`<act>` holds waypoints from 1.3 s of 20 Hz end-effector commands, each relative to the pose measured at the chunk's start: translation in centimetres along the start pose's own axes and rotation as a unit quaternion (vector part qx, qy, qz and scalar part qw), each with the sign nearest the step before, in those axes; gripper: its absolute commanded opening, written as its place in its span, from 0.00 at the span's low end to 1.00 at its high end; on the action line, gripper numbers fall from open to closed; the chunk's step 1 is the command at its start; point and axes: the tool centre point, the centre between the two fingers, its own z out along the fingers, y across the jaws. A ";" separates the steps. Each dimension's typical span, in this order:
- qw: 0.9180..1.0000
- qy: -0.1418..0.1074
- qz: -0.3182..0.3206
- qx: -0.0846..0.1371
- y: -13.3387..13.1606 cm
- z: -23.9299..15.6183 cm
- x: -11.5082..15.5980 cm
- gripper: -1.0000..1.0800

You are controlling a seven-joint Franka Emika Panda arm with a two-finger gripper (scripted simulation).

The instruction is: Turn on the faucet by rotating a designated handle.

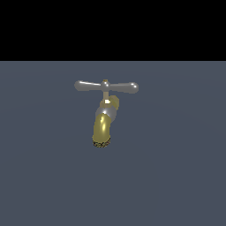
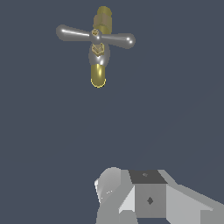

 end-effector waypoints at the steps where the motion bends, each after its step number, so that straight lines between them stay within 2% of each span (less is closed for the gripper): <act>1: 1.000 0.001 0.000 0.001 0.0 -0.1 0.0 0.00; 8: 1.000 0.000 0.015 0.004 -0.2 0.0 0.8 0.00; 16: 0.998 -0.001 0.064 0.013 -0.9 0.4 3.5 0.00; 21: 0.993 -0.003 0.113 0.021 -1.6 1.0 6.1 0.00; 26: 0.985 -0.006 0.169 0.028 -2.5 1.9 9.0 0.00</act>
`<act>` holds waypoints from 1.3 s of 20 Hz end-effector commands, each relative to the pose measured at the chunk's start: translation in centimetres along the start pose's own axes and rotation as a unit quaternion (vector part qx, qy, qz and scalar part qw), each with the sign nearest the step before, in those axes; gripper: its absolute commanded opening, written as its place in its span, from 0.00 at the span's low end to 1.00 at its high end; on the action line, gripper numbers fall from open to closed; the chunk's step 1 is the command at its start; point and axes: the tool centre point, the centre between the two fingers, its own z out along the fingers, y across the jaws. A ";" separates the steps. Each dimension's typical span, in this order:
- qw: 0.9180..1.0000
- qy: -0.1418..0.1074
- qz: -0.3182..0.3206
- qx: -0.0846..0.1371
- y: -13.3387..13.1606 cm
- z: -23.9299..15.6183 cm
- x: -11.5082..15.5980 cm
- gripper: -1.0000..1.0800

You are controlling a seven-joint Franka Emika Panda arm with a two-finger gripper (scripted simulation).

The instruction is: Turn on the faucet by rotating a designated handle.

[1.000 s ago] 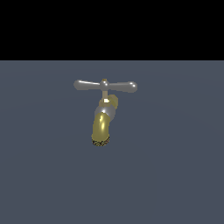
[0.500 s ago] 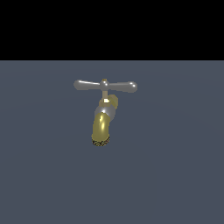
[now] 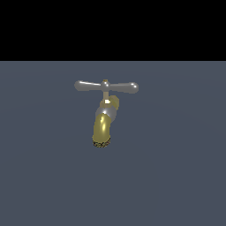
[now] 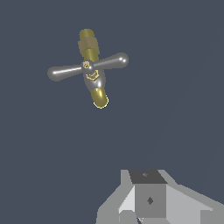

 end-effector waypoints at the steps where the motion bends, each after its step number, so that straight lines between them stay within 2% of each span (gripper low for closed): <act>1: 1.000 -0.002 0.029 0.004 -0.9 0.5 1.3 0.00; 7: 0.995 -0.006 0.099 0.010 -3.0 2.1 4.3 0.00; 13: 0.985 -0.009 0.169 0.013 -5.2 4.0 7.1 0.00; 19: 0.971 -0.012 0.239 0.014 -7.4 6.2 9.8 0.00; 26: 0.947 -0.013 0.320 0.012 -10.0 9.3 12.8 0.00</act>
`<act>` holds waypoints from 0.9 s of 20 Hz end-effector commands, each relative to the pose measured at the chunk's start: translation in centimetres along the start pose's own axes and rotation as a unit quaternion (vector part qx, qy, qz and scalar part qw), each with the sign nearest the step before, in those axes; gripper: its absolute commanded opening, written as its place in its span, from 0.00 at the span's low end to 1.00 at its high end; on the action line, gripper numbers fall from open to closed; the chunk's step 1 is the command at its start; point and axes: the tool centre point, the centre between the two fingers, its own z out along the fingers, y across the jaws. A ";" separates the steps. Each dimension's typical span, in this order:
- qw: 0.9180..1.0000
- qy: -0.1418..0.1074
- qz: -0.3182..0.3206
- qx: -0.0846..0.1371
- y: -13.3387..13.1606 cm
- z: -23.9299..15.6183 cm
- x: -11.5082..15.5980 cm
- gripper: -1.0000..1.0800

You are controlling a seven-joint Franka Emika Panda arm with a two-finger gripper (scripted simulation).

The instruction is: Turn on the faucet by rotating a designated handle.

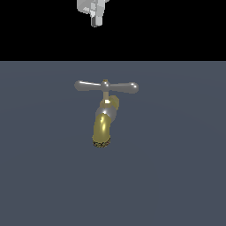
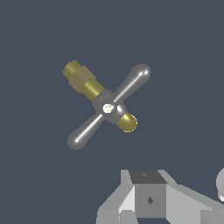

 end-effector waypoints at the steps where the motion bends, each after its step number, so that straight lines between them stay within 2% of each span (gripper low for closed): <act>1: 1.000 0.001 0.031 0.000 -1.3 1.2 0.3 0.00; 9: 0.992 0.006 0.126 -0.001 -5.3 5.4 1.1 0.00; 18: 0.973 0.017 0.231 -0.002 -9.4 10.6 1.7 0.00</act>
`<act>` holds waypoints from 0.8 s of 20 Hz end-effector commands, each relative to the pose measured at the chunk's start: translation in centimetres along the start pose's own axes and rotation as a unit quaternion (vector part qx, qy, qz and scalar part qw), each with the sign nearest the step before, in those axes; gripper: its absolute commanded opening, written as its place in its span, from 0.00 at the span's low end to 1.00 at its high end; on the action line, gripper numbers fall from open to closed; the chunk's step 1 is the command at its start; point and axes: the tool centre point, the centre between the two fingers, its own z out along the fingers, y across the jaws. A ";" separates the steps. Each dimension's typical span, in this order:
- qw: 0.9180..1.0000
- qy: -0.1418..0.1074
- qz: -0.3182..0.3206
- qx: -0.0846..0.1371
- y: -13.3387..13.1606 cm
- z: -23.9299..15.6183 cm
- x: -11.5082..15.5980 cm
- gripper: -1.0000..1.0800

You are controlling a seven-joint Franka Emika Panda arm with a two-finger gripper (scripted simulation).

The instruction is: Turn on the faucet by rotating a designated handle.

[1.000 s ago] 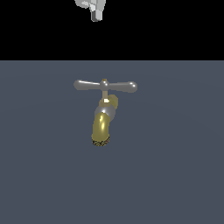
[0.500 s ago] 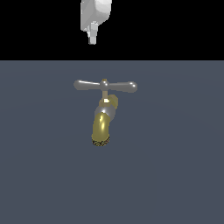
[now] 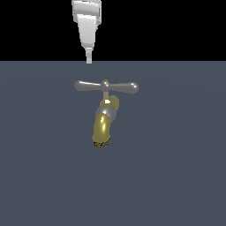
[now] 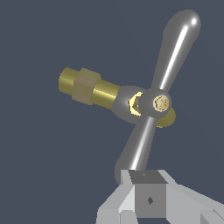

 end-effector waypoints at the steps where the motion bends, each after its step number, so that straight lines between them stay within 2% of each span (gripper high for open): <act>1: 1.000 0.004 0.030 0.001 -1.0 1.5 -0.4 0.00; 8: 0.995 0.014 0.101 0.004 -3.3 5.5 -1.4 0.00; 16: 0.989 0.022 0.146 0.007 -4.6 8.2 -2.1 0.00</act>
